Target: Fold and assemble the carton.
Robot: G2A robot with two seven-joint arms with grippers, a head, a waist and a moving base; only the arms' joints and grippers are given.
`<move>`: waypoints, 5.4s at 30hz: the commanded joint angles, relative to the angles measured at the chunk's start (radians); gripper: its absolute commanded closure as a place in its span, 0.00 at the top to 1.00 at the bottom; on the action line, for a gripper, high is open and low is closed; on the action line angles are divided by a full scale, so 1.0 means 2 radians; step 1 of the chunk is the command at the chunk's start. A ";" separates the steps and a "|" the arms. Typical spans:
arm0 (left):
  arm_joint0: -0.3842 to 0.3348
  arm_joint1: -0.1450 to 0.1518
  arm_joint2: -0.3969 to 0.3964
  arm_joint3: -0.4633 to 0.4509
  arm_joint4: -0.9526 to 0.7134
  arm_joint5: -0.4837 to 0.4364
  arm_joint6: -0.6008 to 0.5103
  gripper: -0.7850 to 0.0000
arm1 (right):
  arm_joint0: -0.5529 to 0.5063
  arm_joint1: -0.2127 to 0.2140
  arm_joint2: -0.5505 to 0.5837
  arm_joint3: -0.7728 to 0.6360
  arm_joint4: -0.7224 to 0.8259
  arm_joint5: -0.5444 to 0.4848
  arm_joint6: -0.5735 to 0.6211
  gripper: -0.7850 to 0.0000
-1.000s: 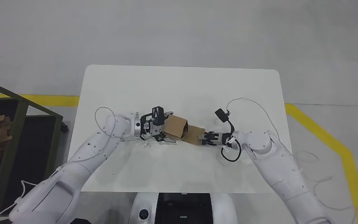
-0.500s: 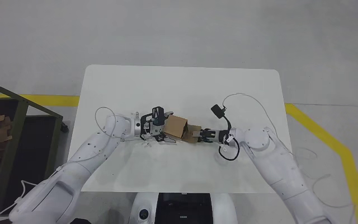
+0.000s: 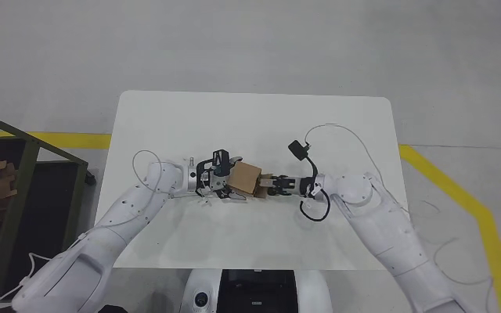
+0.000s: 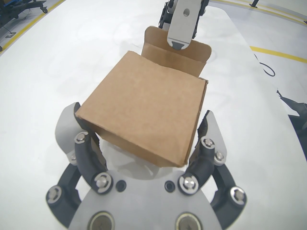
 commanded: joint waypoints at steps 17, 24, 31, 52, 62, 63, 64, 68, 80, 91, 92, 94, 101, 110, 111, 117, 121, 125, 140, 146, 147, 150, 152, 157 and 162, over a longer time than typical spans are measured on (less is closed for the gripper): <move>0.001 0.001 -0.001 -0.001 -0.001 -0.001 -0.007 1.00 | 0.020 -0.012 -0.017 0.061 0.095 -0.056 0.025 0.31; 0.002 0.001 -0.002 -0.002 -0.003 -0.002 -0.010 1.00 | 0.029 -0.017 -0.026 0.086 0.101 -0.059 0.023 0.14; 0.004 0.001 -0.003 -0.005 -0.003 0.000 -0.012 1.00 | 0.031 -0.018 -0.029 0.094 0.092 -0.056 0.016 0.18; 0.007 0.003 -0.005 -0.006 -0.005 -0.001 -0.013 1.00 | 0.025 -0.015 -0.023 0.094 0.083 -0.049 0.011 0.17; 0.007 0.003 -0.006 -0.009 -0.005 0.000 -0.015 1.00 | 0.023 -0.014 -0.021 0.089 0.077 -0.045 0.009 0.17; 0.007 0.003 -0.006 -0.010 -0.005 0.000 -0.015 1.00 | 0.024 -0.015 -0.022 0.088 0.075 -0.043 0.008 0.17; 0.007 0.003 -0.006 -0.010 -0.005 -0.001 -0.015 1.00 | 0.024 -0.015 -0.023 0.086 0.073 -0.042 0.007 0.17; 0.008 0.003 -0.006 -0.014 -0.003 -0.001 -0.017 1.00 | 0.026 -0.016 -0.026 0.079 0.068 -0.038 0.005 0.17; 0.010 0.005 -0.008 -0.017 -0.003 -0.002 -0.015 1.00 | 0.035 -0.019 -0.038 0.063 0.050 -0.021 -0.002 0.15; 0.009 0.004 -0.008 -0.010 -0.004 -0.003 -0.013 1.00 | 0.028 -0.017 -0.030 0.061 0.051 -0.024 -0.006 0.23; 0.009 0.004 -0.008 -0.010 -0.004 -0.004 -0.013 1.00 | 0.025 -0.016 -0.027 0.058 0.051 -0.024 -0.006 0.24; 0.008 0.004 -0.007 -0.009 -0.004 -0.004 -0.013 1.00 | 0.018 -0.014 -0.021 0.051 0.051 -0.026 -0.005 0.24; 0.007 0.003 -0.005 -0.008 -0.005 -0.004 -0.016 1.00 | 0.001 -0.008 -0.006 0.037 0.051 -0.026 -0.002 0.18; 0.006 0.002 -0.005 -0.008 -0.007 -0.004 -0.019 1.00 | -0.003 -0.007 -0.007 0.039 0.056 -0.028 0.002 0.00; 0.006 0.002 -0.004 -0.009 -0.008 -0.004 -0.019 1.00 | -0.001 -0.008 -0.009 0.041 0.056 -0.028 0.003 0.00; 0.005 0.002 -0.003 -0.009 -0.007 -0.004 -0.020 1.00 | 0.012 -0.013 -0.023 0.053 0.062 -0.032 0.004 0.00; 0.005 0.002 -0.004 -0.009 -0.007 -0.004 -0.020 1.00 | 0.018 -0.016 -0.030 0.056 0.063 -0.033 0.005 0.00; 0.006 0.002 -0.003 -0.011 -0.007 -0.004 -0.020 1.00 | 0.026 -0.019 -0.039 0.061 0.063 -0.032 0.003 0.00; 0.010 0.008 -0.015 -0.008 -0.005 -0.008 -0.016 1.00 | -0.011 -0.004 0.011 0.031 0.057 -0.039 -0.018 0.48; 0.027 0.021 -0.032 -0.023 0.017 -0.021 0.009 1.00 | -0.033 0.004 0.038 0.010 0.060 -0.046 -0.019 0.97; 0.032 0.025 -0.037 -0.027 0.022 -0.021 0.016 1.00 | -0.035 0.004 0.040 0.007 0.061 -0.049 -0.019 1.00; 0.048 0.036 -0.056 -0.040 0.033 -0.017 0.035 1.00 | -0.036 0.006 0.042 -0.004 0.048 -0.073 -0.012 1.00; 0.059 0.043 -0.072 -0.048 0.034 -0.015 0.050 1.00 | -0.036 0.008 0.040 -0.014 0.028 -0.101 -0.007 1.00; 0.085 0.060 -0.117 -0.054 0.028 -0.007 0.076 1.00 | -0.027 0.009 0.032 -0.030 -0.029 -0.162 -0.010 1.00; 0.113 0.073 -0.161 -0.066 0.010 0.008 0.089 1.00 | -0.021 0.007 0.022 -0.057 -0.066 -0.165 -0.042 1.00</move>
